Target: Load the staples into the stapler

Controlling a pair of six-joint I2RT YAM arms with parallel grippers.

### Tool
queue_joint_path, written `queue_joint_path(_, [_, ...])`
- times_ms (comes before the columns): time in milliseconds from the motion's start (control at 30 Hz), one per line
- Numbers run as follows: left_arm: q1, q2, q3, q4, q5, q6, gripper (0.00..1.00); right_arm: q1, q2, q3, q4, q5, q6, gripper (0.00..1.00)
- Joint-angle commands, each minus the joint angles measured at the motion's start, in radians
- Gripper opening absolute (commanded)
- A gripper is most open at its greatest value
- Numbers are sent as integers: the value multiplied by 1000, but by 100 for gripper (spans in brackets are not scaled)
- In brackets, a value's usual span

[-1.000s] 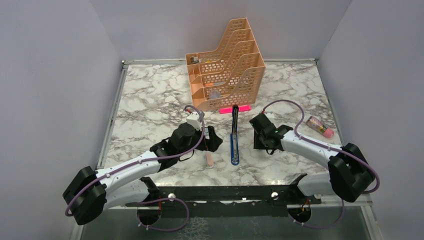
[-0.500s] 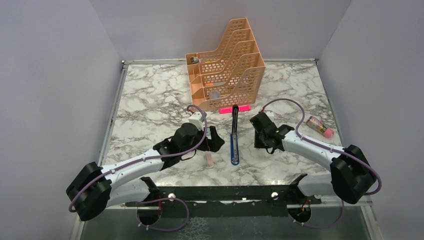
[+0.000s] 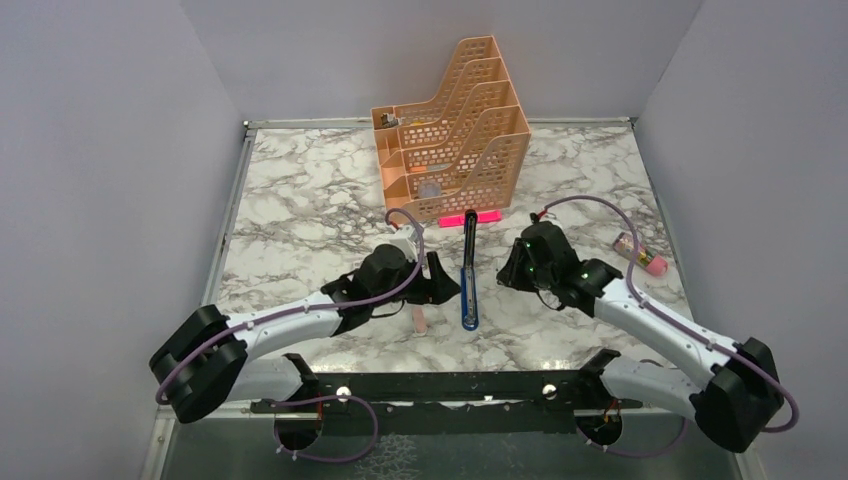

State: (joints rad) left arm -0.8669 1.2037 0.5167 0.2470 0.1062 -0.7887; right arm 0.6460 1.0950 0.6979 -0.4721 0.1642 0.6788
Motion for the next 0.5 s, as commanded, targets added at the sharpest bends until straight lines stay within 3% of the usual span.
queue_joint_path(0, [-24,40,56,68,36,-95,71,1,-121,-45,43,-90,140,22])
queue_joint_path(200, [-42,136,92,139,63,-134,63,1,-252,-71,50,-153,248,22])
queue_joint_path(467, [-55,210,113,268,138,-115,67,1,-302,-87,70,-226,321,22])
